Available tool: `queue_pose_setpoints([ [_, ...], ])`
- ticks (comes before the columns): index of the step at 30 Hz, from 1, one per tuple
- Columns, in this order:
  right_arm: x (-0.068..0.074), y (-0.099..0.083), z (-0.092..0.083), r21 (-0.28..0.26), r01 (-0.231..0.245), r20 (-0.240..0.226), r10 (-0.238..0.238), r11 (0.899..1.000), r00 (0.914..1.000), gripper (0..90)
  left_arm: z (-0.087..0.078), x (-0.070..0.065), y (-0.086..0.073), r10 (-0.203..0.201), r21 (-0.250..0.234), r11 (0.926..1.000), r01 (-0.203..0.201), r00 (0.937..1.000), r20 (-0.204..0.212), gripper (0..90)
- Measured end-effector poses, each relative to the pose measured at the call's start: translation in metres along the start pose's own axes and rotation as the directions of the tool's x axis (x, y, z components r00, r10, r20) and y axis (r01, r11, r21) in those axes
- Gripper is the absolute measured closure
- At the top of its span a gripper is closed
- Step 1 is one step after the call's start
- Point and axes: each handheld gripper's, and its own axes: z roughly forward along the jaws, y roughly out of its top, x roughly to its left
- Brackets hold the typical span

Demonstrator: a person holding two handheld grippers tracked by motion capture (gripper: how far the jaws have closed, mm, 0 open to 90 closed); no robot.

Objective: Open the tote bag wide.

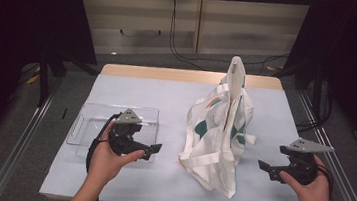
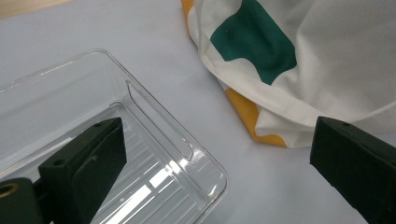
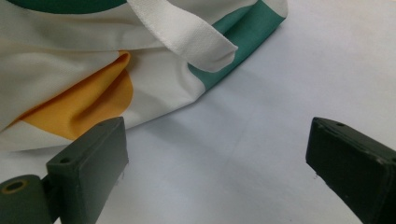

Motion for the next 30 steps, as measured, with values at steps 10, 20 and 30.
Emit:
queue_pose_setpoints([
  [10, 0.005, 0.007, -0.002, -0.016, 0.006, -0.002, -0.006, 1.0, 1.0, 4.7, 0.001, 0.002, 0.001, -0.016, -0.007, 0.9999, 0.016, 0.9997, -0.019, 3.7],
  [20, 0.01, 0.018, -0.001, -0.029, 0.029, -0.008, -0.029, 0.999, 0.9995, 4.3, 0.015, 0.0, 0.013, 0.0, 0.006, 1.0, 0.0, 0.9999, -0.011, 3.8],
  [30, 0.009, 0.03, 0.008, -0.04, 0.034, -0.031, -0.035, 0.999, 0.9989, 4.7, 0.029, -0.001, 0.04, 0.031, -0.027, 0.9992, -0.031, 0.9995, -0.001, 2.9],
])
